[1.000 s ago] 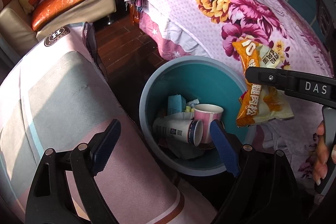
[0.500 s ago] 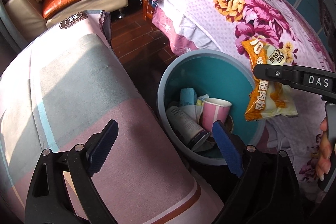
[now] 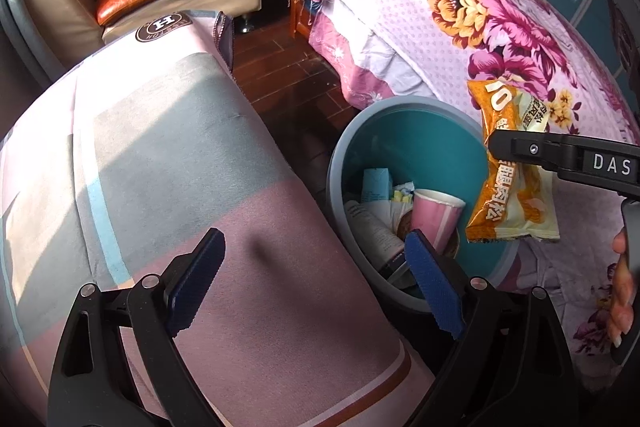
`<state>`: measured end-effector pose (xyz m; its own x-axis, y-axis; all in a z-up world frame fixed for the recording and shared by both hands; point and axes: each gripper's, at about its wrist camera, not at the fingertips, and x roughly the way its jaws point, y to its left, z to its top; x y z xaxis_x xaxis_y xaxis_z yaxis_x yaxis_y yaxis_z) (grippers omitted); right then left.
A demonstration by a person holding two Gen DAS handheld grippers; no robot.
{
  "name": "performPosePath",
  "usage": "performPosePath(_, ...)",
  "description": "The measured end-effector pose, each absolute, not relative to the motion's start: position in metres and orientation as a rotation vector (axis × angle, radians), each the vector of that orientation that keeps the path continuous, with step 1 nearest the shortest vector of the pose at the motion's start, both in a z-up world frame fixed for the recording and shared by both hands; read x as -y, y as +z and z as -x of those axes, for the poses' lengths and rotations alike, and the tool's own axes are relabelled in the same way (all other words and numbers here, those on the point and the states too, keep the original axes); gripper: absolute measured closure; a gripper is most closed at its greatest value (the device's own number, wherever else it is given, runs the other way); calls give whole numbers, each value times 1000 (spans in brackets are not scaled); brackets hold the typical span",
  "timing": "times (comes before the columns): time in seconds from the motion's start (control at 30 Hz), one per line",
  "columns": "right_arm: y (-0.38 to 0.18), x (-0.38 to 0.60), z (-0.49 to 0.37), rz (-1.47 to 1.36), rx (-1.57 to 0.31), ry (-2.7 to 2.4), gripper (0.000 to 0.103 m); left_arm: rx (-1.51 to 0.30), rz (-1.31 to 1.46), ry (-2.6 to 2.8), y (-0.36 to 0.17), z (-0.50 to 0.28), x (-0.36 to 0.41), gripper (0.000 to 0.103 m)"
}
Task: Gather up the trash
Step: 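Open the right tool to drop the orange cake packet into the bin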
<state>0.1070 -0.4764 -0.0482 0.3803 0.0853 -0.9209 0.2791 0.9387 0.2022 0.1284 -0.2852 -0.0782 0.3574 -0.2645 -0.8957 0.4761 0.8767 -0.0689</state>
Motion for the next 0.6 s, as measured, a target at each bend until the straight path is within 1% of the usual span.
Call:
performPosePath(0.07,-48,475,-108,-347,-1184,-128,40,-1110,-215,-480,-79,-129,284,11)
performPosePath(0.1,-48,474,-108,-346,-1187,-128,36,-1111,-215,-479,-79,-129,284,11)
performPosePath(0.17,-49,473,-109,-344,-1190,-130,33,-1111,-217,-476,-80,-129,282,11)
performPosePath(0.23,-49,473,-109,-351,-1194,-136,28,-1113,-216,-474,-80,-128,281,11)
performPosePath(0.6,-39,463,-97,-314,-1192,-153,24,-1110,-208,-446,-75,-121,268,11)
